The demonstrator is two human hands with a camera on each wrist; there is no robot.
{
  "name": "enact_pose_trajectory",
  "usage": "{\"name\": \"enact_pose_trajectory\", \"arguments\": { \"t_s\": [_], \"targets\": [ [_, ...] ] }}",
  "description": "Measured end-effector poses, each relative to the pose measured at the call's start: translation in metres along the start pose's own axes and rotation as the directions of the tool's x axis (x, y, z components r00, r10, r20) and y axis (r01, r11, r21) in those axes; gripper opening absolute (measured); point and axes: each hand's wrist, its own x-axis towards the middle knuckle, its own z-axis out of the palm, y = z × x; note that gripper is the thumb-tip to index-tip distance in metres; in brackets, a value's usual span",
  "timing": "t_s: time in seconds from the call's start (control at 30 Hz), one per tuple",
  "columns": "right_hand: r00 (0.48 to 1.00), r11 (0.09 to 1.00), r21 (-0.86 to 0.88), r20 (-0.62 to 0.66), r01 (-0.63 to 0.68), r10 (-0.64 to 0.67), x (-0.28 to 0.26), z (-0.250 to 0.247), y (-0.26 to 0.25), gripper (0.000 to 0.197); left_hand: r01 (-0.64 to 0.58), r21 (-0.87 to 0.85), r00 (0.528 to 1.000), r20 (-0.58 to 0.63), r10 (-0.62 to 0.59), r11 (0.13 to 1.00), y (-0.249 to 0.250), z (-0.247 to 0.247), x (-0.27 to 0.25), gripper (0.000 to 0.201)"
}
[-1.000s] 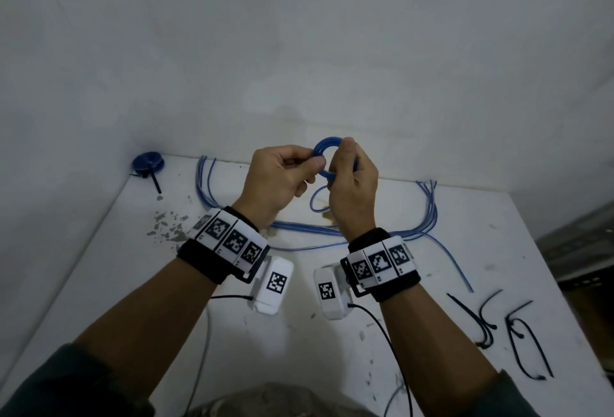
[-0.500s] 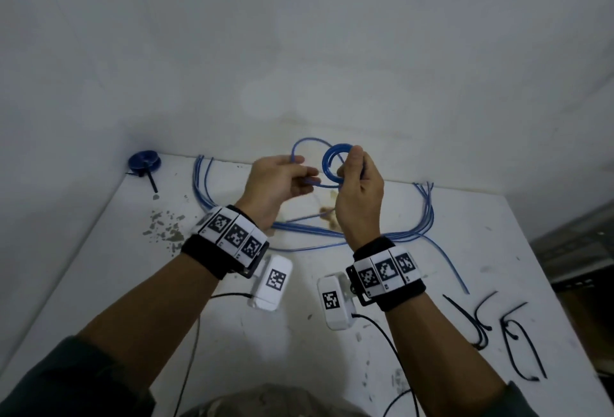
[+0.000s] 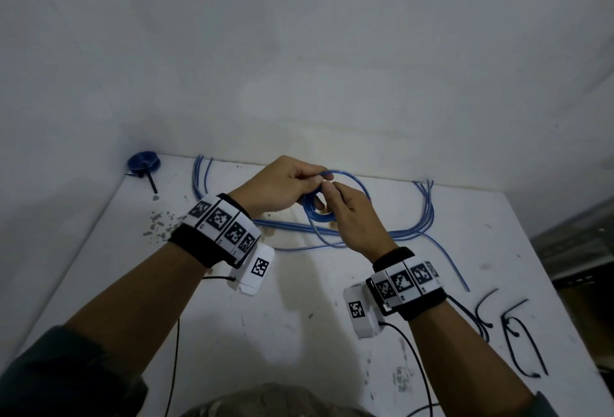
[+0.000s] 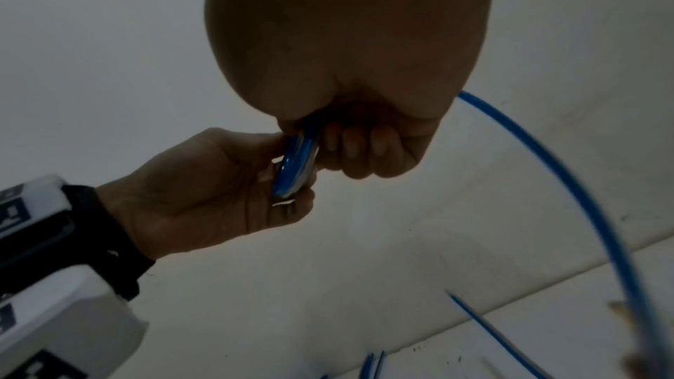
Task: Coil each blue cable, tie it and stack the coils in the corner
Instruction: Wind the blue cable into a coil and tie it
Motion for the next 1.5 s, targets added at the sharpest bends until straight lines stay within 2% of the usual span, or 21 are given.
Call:
{"name": "enact_pose_trajectory", "arguments": {
  "t_s": [0.13,0.2,0.27,0.33,0.4,0.43,0.5,0.53,0.57,0.63,0.67,0.73,0.83,0.9,1.0,1.13,1.2,1.23,1.33,1.5],
  "targets": [
    [0.999,0.999,0.002,-0.002,0.035,-0.035,-0.001,-0.003,0.006,0.043,-0.035,0.082,0.988,0.154,0.022,0.996,0.002,-0.005,-0.005,0.027],
    [1.0,1.0,0.006,-0.003,0.019,-0.019,-0.001,0.0,0.006,0.044,-0.048,0.109,0.991,0.133,0.033,0.993,0.002,-0.006,-0.006,0.026],
    [1.0,0.999,-0.027,-0.01,-0.03,0.03,0.0,0.001,0.005,0.048,-0.056,0.118,0.997,0.063,0.049,0.991,0.002,-0.005,-0.007,0.025],
    [0.996,0.983,-0.161,-0.001,-0.092,0.093,0.002,-0.004,0.002,0.054,-0.06,0.153,0.998,0.011,0.059,0.986,0.001,-0.005,-0.007,0.023],
    [0.989,0.9,-0.41,-0.048,-0.148,0.14,0.001,-0.017,-0.005,0.063,-0.046,0.197,0.999,-0.01,0.049,0.979,0.0,-0.005,-0.007,0.021],
    [0.985,0.848,-0.504,-0.127,-0.165,0.117,0.0,-0.026,-0.008,0.063,-0.031,0.218,0.999,-0.014,0.035,0.975,0.0,-0.006,-0.007,0.02],
    [0.958,0.801,-0.589,-0.277,-0.108,-0.075,-0.002,-0.04,-0.014,0.054,-0.01,0.246,1.0,-0.01,0.013,0.969,-0.001,-0.006,-0.007,0.02],
    [0.947,0.79,-0.613,-0.25,0.006,-0.202,-0.001,-0.045,-0.015,0.045,-0.011,0.249,1.0,-0.003,0.012,0.968,0.0,-0.006,-0.006,0.02],
    [0.945,0.767,-0.625,-0.144,0.144,-0.295,0.001,-0.047,-0.013,0.037,-0.021,0.251,1.0,0.007,0.02,0.968,0.001,-0.004,-0.005,0.02],
    [0.911,0.72,-0.574,0.127,0.389,-0.391,0.011,-0.051,-0.005,0.032,-0.047,0.262,0.999,0.023,0.042,0.964,0.004,-0.001,-0.005,0.018],
    [0.89,0.711,-0.542,0.198,0.449,-0.411,0.015,-0.054,-0.003,0.029,-0.052,0.264,0.999,0.027,0.047,0.963,0.005,0.001,-0.005,0.017],
    [0.872,0.734,-0.474,0.219,0.487,-0.437,0.024,-0.061,0.0,0.024,-0.048,0.232,0.999,0.025,0.043,0.972,0.006,0.005,-0.008,0.018],
    [0.894,0.814,-0.37,0.193,0.448,-0.405,0.032,-0.075,0.002,0.016,-0.039,0.153,0.999,0.026,0.035,0.987,0.002,0.011,-0.015,0.02],
    [0.908,0.835,-0.356,0.171,0.42,-0.383,0.032,-0.081,0.006,0.012,-0.038,0.123,0.999,0.021,0.035,0.992,-0.002,0.011,-0.02,0.02],
    [0.944,0.899,-0.29,0.099,0.329,-0.313,0.028,-0.086,0.014,0.008,-0.049,0.079,0.998,-0.024,0.051,0.996,-0.011,0.006,-0.026,0.017],
    [0.984,0.966,-0.191,0.072,0.175,-0.164,0.017,-0.078,0.015,0.013,-0.121,0.03,0.986,-0.11,0.124,0.992,-0.013,0.007,-0.027,0.019],
    [0.992,0.991,-0.073,0.073,0.112,-0.107,0.013,-0.072,0.009,0.008,-0.165,-0.024,0.976,-0.149,0.16,0.986,-0.011,0.007,-0.022,0.025],
    [0.991,0.996,0.0,0.097,0.092,-0.092,0.01,-0.069,0.004,0.006,-0.188,-0.045,0.971,-0.16,0.179,0.981,-0.008,0.007,-0.019,0.026],
    [0.988,0.994,0.101,0.141,0.052,-0.066,0.001,-0.053,-0.008,0.024,-0.25,-0.069,0.953,-0.196,0.232,0.966,-0.001,0.007,-0.014,0.024],
    [0.999,0.966,0.257,-0.011,-0.026,0.03,-0.001,-0.038,-0.014,0.014,-0.272,-0.053,0.933,-0.26,0.25,0.961,0.001,0.011,-0.01,0.021]
  ]
}}
